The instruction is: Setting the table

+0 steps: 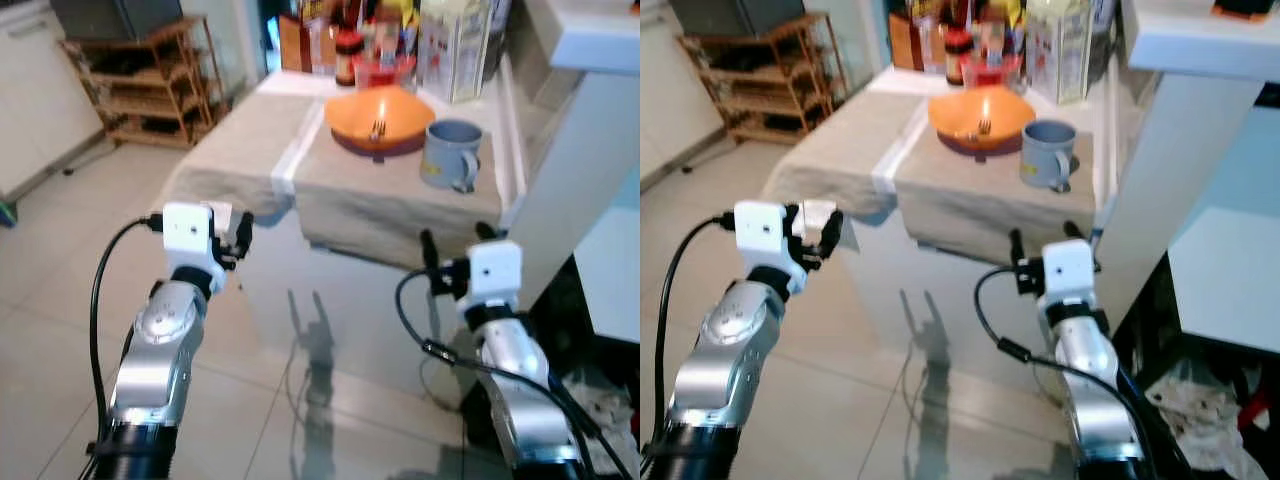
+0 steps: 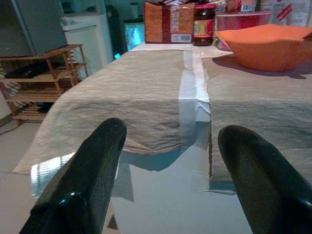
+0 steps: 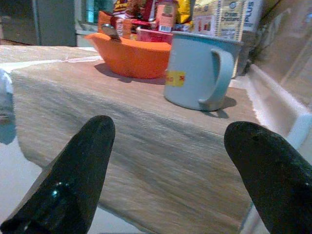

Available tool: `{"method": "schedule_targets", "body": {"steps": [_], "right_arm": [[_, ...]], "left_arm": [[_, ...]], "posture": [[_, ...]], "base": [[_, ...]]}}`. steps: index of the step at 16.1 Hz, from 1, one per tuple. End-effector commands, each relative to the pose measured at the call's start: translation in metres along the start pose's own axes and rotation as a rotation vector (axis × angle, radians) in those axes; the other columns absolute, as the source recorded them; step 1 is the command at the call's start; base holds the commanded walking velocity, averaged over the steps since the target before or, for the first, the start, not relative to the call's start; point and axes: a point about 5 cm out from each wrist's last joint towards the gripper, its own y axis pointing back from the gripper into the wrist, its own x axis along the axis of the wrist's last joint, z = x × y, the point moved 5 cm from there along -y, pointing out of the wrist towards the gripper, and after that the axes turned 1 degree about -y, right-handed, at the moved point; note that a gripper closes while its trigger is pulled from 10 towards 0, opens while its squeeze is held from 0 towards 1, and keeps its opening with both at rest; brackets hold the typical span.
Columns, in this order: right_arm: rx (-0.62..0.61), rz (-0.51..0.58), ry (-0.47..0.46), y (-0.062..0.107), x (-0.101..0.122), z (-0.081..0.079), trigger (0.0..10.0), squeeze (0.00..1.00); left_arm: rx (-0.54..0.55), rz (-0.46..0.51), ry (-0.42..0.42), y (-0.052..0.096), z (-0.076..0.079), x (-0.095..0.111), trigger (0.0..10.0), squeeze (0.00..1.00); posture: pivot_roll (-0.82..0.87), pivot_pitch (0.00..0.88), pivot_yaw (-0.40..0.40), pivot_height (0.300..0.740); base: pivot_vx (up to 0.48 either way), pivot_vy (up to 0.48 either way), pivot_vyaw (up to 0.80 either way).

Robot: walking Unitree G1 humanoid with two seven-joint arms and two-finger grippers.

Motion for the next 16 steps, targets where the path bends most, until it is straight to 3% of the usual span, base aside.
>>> {"method": "schedule_targets", "body": {"steps": [1,3,5,12,16], "right_arm": [[0.002,0.023,0.006,-0.005,0.007,-0.002,10.0,0.0],[-0.126,0.047,0.001,-0.007,0.012,0.022,10.0,0.0],[-0.206,0.007,-0.007,-0.003,0.002,0.04,10.0,0.0],[-0.161,-0.001,0.012,-0.002,-0.002,0.028,10.0,0.0],[-0.219,0.012,0.064,-0.013,0.003,0.038,10.0,0.0]], "left_arm": [[0.02,-0.002,-0.006,-0.001,-0.007,0.001,10.0,0.0],[0.004,0.003,-0.014,-0.002,-0.005,0.002,10.0,0.0],[-0.019,-0.003,-0.002,-0.003,-0.006,0.001,10.0,0.0],[-0.105,0.001,0.003,-0.017,0.008,0.001,10.0,0.0],[-0.159,0.015,0.006,-0.02,0.022,0.005,10.0,0.0]], "posture": [[-0.13,0.0,0.077,0.74],[-0.13,0.0,0.081,0.74],[-0.14,0.0,0.088,0.74],[-0.18,0.0,0.104,0.74],[-0.19,0.0,0.119,0.74]], "base": [[0.0,0.0,0.0],[0.0,0.0,0.0],[0.0,0.0,0.0],[0.0,0.0,0.0],[0.0,0.0,0.0]]}}
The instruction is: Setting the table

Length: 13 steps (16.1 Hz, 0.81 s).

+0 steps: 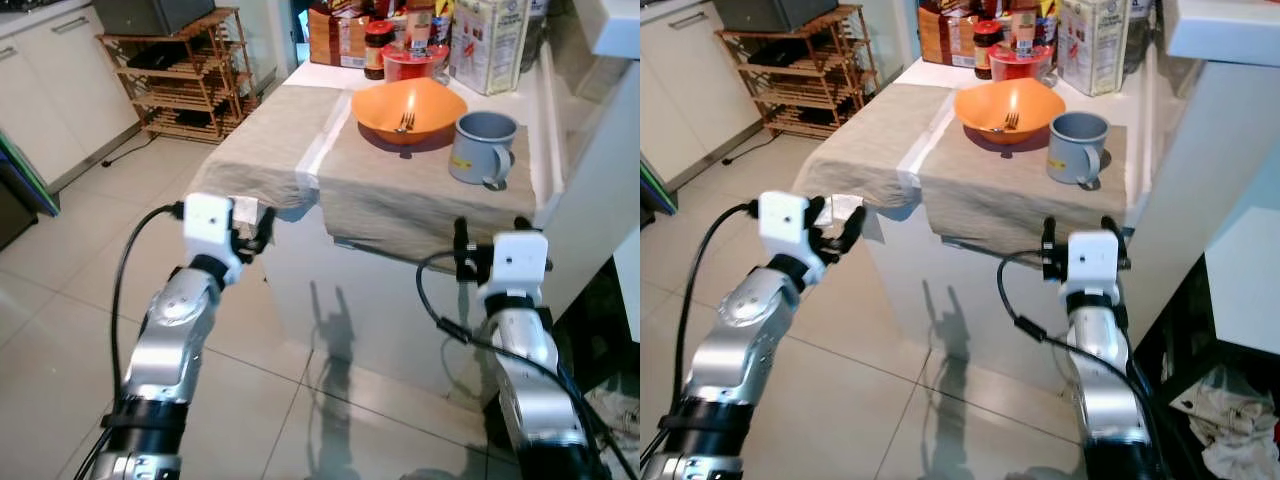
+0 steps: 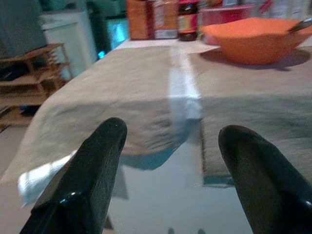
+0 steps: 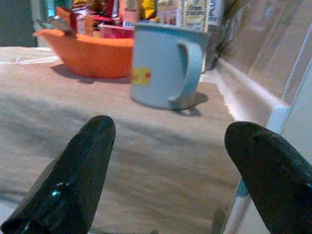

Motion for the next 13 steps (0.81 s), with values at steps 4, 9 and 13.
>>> {"method": "schedule_targets", "body": {"steps": [4,9,13], "right_arm": [[-0.012,-0.022,-0.032,-0.019,-0.005,0.0,10.0,0.0],[0.002,-0.016,-0.04,-0.04,-0.004,-0.007,10.0,0.0],[-0.008,0.019,-0.042,-0.05,0.005,-0.005,10.0,0.0]], "left_arm": [[-0.021,-0.016,-0.011,0.002,0.001,-0.003,10.0,0.0],[-0.003,-0.029,-0.034,0.013,-0.009,-0.004,10.0,0.0],[0.012,-0.028,-0.042,0.015,-0.012,-0.002,10.0,0.0]], "posture": [[-0.17,0.0,0.139,0.74],[-0.11,0.0,0.133,0.74],[-0.1,0.0,0.121,0.74]], "base": [[0.0,0.0,0.0],[0.0,0.0,0.0],[0.0,0.0,0.0]]}}
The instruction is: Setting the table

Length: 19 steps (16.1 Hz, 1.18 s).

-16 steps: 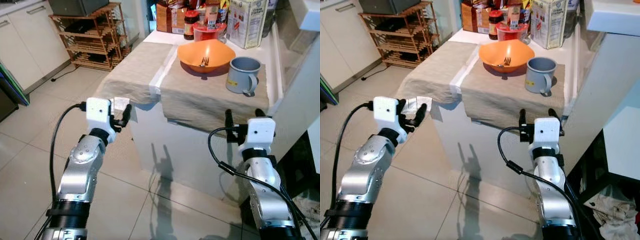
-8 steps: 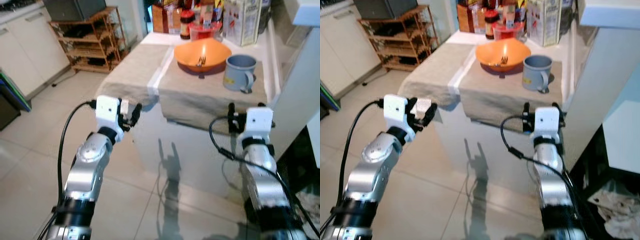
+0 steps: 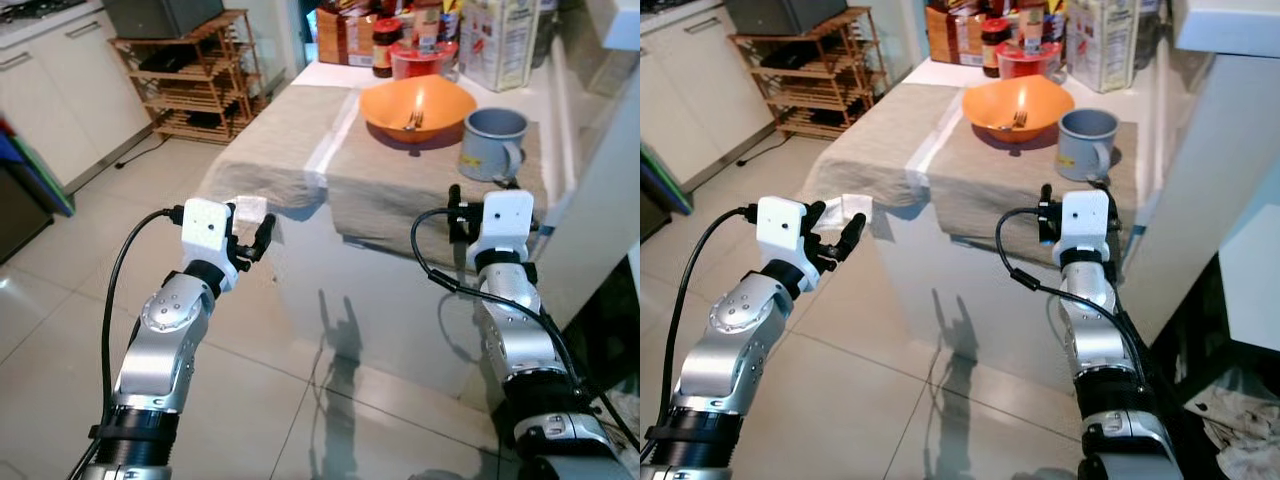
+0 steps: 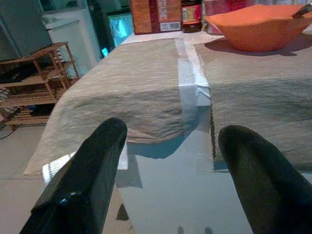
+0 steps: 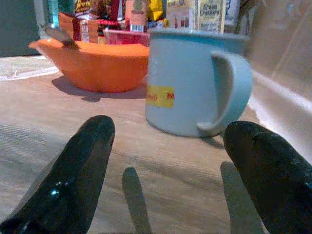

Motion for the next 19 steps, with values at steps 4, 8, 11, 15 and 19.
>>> {"method": "schedule_targets", "body": {"steps": [4,8,11,15,19], "right_arm": [[0.015,0.01,-0.017,0.013,-0.004,-0.004,10.0,0.0],[0.056,0.019,-0.034,0.043,0.001,-0.009,10.0,0.0],[0.075,0.011,-0.024,0.076,0.0,0.001,10.0,0.0],[0.091,-0.029,-0.027,0.081,-0.003,-0.001,10.0,0.0],[0.107,-0.046,-0.017,0.079,-0.004,-0.006,10.0,0.0]], "left_arm": [[0.016,-0.005,-0.002,0.002,-0.003,-0.001,10.0,0.0],[0.02,-0.011,0.028,-0.001,0.001,-0.004,10.0,0.0],[0.03,-0.035,0.047,0.0,0.0,-0.014,10.0,0.0],[0.015,-0.021,0.06,-0.013,0.001,-0.011,10.0,0.0],[0.0,-0.012,0.051,-0.013,0.004,-0.009,10.0,0.0]], "posture": [[-0.13,0.0,0.122,0.74],[-0.17,0.0,0.111,0.74],[-0.21,0.0,0.11,0.74],[-0.23,0.0,0.123,0.74],[-0.21,0.0,0.123,0.74]], "base": [[0.0,0.0,0.0],[0.0,0.0,0.0],[0.0,0.0,0.0],[0.0,0.0,-0.38],[0.0,0.0,-0.77]]}}
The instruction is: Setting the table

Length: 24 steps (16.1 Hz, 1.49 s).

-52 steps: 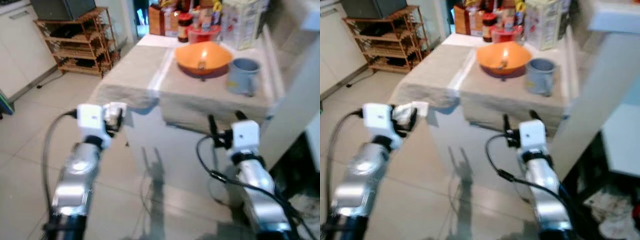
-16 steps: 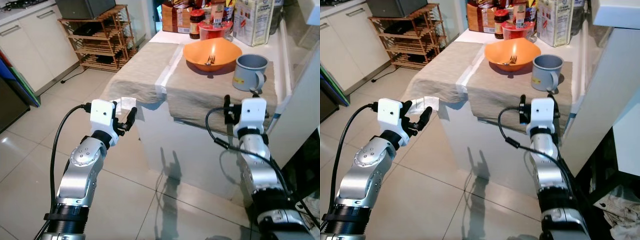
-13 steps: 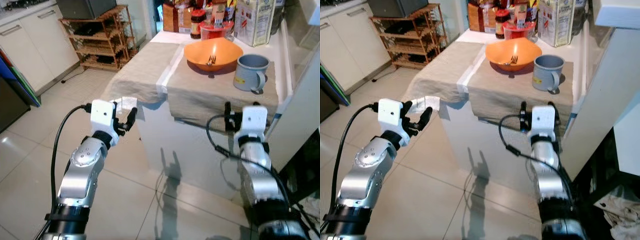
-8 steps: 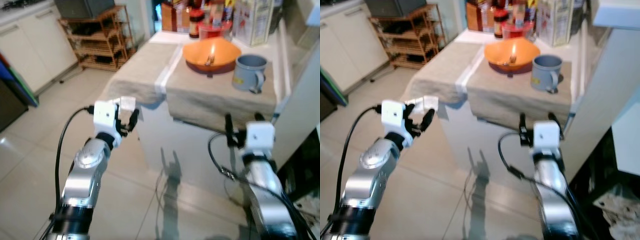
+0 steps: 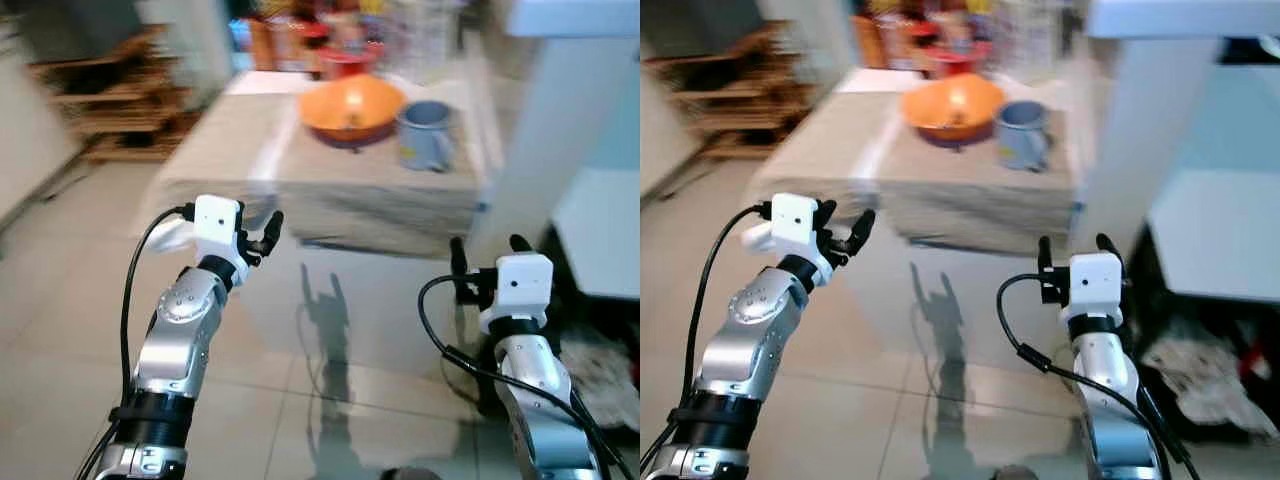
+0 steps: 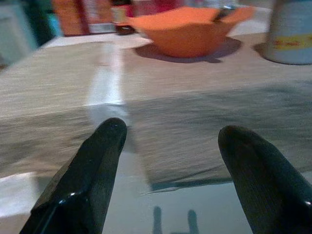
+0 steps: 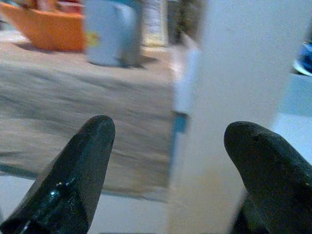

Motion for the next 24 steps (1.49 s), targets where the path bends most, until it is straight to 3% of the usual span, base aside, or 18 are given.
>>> {"method": "schedule_targets", "body": {"steps": [1,9,13,17,24], "right_arm": [[0.022,0.001,-0.007,-0.002,0.003,-0.006,10.0,0.0],[0.057,0.043,0.005,-0.02,0.012,-0.015,10.0,0.0],[0.058,0.058,-0.004,-0.022,0.013,-0.019,10.0,0.0],[0.07,0.032,-0.009,-0.024,0.009,-0.021,10.0,0.0],[0.084,0.049,-0.009,-0.024,0.01,-0.023,10.0,0.0]], "left_arm": [[0.004,-0.003,-0.006,0.003,-0.004,-0.002,10.0,0.0],[0.02,0.046,0.013,0.011,0.004,0.008,10.0,0.0],[-0.029,0.08,-0.033,0.01,0.011,0.017,10.0,0.0],[-0.047,0.076,-0.037,0.009,0.013,0.018,10.0,0.0],[0.024,0.066,-0.013,0.008,0.001,0.016,10.0,0.0]], "posture": [[-0.21,0.0,0.122,0.74],[-0.17,0.0,0.103,0.74],[-0.17,0.0,0.101,0.74],[-0.17,0.0,0.103,0.74],[-0.16,0.0,0.097,0.74]], "base": [[0.0,0.0,-0.77],[0.0,0.0,-0.19],[0.472,0.0,0.0],[0.48,0.0,-0.69],[0.069,0.0,0.0]]}}
